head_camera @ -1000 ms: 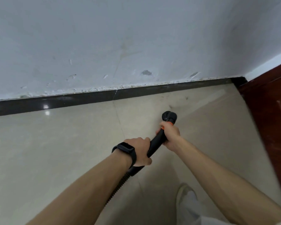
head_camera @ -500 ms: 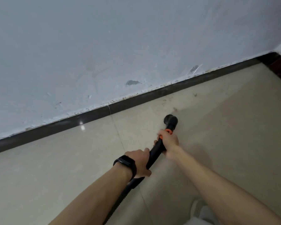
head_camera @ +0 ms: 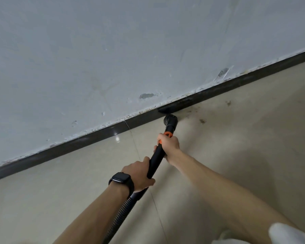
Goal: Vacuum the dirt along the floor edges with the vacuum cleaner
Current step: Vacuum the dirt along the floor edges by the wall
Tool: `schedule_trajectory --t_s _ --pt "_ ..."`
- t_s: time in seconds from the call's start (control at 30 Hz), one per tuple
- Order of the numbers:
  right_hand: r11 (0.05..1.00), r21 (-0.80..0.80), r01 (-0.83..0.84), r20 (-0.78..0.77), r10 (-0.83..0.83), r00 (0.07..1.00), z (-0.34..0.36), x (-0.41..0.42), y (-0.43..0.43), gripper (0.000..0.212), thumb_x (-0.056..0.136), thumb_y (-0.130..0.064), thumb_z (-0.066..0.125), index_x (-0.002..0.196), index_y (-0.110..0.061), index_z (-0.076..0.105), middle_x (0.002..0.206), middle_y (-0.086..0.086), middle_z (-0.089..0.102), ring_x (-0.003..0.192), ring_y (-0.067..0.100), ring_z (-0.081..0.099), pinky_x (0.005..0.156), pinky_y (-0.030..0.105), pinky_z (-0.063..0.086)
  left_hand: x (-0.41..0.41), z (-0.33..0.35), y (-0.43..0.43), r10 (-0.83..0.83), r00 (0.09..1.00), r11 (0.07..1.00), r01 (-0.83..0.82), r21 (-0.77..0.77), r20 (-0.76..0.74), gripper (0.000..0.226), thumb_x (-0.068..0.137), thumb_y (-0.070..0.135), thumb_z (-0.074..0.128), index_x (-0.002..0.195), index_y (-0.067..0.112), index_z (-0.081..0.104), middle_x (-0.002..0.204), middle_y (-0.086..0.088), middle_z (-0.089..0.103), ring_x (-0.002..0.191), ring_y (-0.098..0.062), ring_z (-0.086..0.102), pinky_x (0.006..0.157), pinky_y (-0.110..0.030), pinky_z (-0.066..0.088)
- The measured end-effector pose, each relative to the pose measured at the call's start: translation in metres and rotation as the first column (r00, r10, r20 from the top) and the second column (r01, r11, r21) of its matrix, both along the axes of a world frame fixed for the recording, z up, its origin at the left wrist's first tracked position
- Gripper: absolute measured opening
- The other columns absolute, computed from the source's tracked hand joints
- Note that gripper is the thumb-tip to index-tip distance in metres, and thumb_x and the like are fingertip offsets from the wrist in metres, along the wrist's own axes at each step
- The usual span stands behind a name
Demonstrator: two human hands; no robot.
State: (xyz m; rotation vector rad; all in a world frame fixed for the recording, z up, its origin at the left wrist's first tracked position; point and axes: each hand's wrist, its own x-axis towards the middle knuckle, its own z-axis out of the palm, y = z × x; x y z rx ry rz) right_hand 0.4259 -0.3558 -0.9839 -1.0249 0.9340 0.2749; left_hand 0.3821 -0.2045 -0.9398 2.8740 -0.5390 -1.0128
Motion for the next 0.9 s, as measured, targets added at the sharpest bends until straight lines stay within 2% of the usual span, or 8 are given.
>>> schedule_trajectory --t_s 0.13,0.23,0.33,0.47,0.6,0.67,0.8,0.9 --pt "1.000 -0.021 -0.001 0.033 0.002 0.999 0.000 0.010 0.011 0.017 0.079 -0.003 0.061 0.091 -0.008 0.050 0.070 0.011 0.056 0.044 0.024 0.060 0.055 0.035 0.058 0.007 -0.005 0.008 0.067 0.997 0.998 -0.068 0.016 0.027 0.042 0.083 0.050 0.064 0.100 0.030 0.033 0.076 0.009 0.050 0.065 -0.016 0.054 0.054 -0.030 0.037" --pt "0.996 -0.094 -0.001 -0.002 0.001 1.000 -0.003 0.006 0.008 0.027 0.089 -0.011 0.063 0.113 -0.005 0.051 0.088 0.016 0.065 0.045 0.021 0.065 0.053 0.030 0.057 0.006 -0.009 0.002 0.071 0.997 0.997 -0.071 0.020 0.000 0.040 0.084 0.049 0.065 0.102 0.030 0.034 0.078 0.009 0.052 0.068 -0.016 0.055 0.058 -0.031 0.041" --pt "0.983 -0.185 0.010 -0.054 -0.021 0.998 -0.004 -0.003 -0.010 0.034 0.094 -0.018 0.063 0.123 -0.007 0.048 0.101 0.016 0.070 0.048 0.017 0.069 0.052 0.027 0.058 0.003 -0.010 -0.016 0.021 0.999 1.000 -0.021 0.013 -0.024 0.040 0.084 0.048 0.064 0.101 0.028 0.034 0.078 0.008 0.052 0.068 -0.017 0.055 0.056 -0.032 0.040" --pt "0.975 -0.221 0.025 -0.073 -0.042 0.996 -0.004 -0.020 -0.038 0.038 0.097 -0.019 0.062 0.129 -0.007 0.046 0.099 0.014 0.068 0.051 0.016 0.070 0.066 0.038 0.066 0.001 -0.009 -0.042 -0.076 0.995 0.997 0.076 -0.004 -0.062 0.043 0.076 0.051 0.066 0.099 0.027 0.038 0.079 0.007 0.054 0.065 -0.014 0.054 0.052 -0.030 0.038" --pt "0.964 -0.256 0.075 -0.093 -0.102 0.990 -0.004 -0.039 -0.057 0.042 0.095 -0.017 0.064 0.132 -0.005 0.047 0.106 0.017 0.070 0.058 0.018 0.073 0.070 0.040 0.066 0.002 -0.008 -0.064 -0.136 0.976 0.990 0.138 0.000 -0.171 0.050 0.069 0.050 0.072 0.100 0.024 0.042 0.085 0.003 0.058 0.070 -0.017 0.059 0.059 -0.033 0.049" --pt "0.957 -0.270 0.111 -0.100 -0.142 0.985 -0.004 -0.046 -0.066 0.042 0.094 -0.016 0.065 0.131 -0.003 0.049 0.109 0.018 0.071 0.058 0.018 0.073 0.072 0.042 0.066 0.000 -0.009 -0.075 -0.158 0.969 0.987 0.159 -0.010 -0.189 0.051 0.069 0.050 0.072 0.100 0.023 0.042 0.085 0.002 0.058 0.070 -0.018 0.059 0.060 -0.033 0.049" --pt "0.953 -0.241 0.185 -0.068 -0.207 0.976 -0.005 -0.056 -0.081 0.029 0.092 -0.013 0.066 0.117 -0.003 0.054 0.084 0.010 0.066 0.048 0.018 0.067 0.056 0.034 0.061 -0.006 -0.014 -0.090 -0.222 0.962 0.975 0.223 -0.012 -0.159 0.051 0.072 0.052 0.072 0.100 0.023 0.041 0.084 0.002 0.056 0.069 -0.019 0.059 0.059 -0.034 0.047" --pt "0.959 -0.175 0.225 -0.035 -0.234 0.972 -0.006 -0.060 -0.086 0.013 0.089 -0.007 0.066 0.097 -0.004 0.056 0.067 0.007 0.060 0.044 0.020 0.062 0.053 0.032 0.057 -0.009 -0.017 -0.092 -0.255 0.960 0.967 0.255 -0.010 -0.119 0.050 0.076 0.053 0.070 0.100 0.022 0.039 0.081 0.003 0.053 0.067 -0.018 0.057 0.057 -0.033 0.045"
